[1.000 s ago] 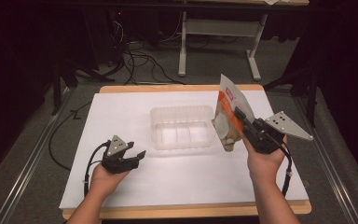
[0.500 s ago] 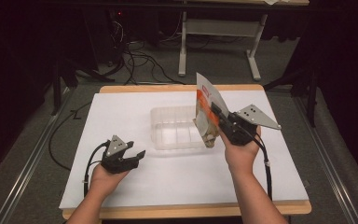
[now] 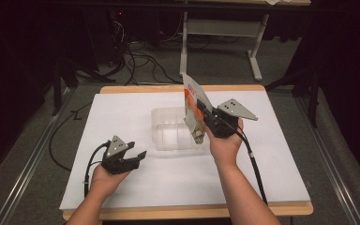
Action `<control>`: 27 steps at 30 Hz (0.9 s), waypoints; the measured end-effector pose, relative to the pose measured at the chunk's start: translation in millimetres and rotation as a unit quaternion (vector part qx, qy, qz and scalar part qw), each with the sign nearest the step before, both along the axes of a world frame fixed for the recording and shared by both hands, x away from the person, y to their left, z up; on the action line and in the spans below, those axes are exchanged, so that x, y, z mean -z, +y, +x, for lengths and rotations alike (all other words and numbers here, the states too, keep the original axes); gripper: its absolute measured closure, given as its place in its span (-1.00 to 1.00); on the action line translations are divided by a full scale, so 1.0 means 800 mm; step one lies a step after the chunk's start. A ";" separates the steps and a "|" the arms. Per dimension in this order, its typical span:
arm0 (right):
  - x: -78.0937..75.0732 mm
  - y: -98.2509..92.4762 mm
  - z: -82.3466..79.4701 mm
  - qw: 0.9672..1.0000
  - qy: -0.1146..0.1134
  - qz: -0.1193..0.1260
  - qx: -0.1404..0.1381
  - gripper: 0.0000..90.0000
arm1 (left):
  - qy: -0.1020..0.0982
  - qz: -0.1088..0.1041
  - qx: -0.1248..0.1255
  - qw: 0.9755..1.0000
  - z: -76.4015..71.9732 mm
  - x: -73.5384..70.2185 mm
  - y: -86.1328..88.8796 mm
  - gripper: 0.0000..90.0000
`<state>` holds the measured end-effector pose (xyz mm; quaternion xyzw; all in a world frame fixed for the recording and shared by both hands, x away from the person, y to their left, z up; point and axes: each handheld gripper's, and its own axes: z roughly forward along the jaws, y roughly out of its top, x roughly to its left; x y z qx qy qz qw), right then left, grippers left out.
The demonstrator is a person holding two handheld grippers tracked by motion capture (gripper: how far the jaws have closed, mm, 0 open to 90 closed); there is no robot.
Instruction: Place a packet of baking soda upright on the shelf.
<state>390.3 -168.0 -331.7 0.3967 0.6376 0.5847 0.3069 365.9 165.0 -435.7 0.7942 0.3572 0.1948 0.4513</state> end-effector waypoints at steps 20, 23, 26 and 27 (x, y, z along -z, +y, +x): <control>0.027 0.027 0.050 1.000 0.014 0.004 0.007 1.00 | 0.000 -0.005 0.002 1.000 0.002 -0.001 0.003 -0.11; 0.030 0.029 0.052 1.000 0.004 0.004 0.004 1.00 | 0.001 -0.004 0.003 1.000 0.002 -0.001 0.002 -0.11; 0.036 0.032 0.052 1.000 -0.003 0.000 0.000 1.00 | 0.002 0.000 0.006 1.000 0.001 0.000 0.001 -0.11; 0.039 0.032 0.054 1.000 0.001 0.006 -0.002 1.00 | 0.002 0.000 0.006 1.000 0.001 0.000 0.001 -0.11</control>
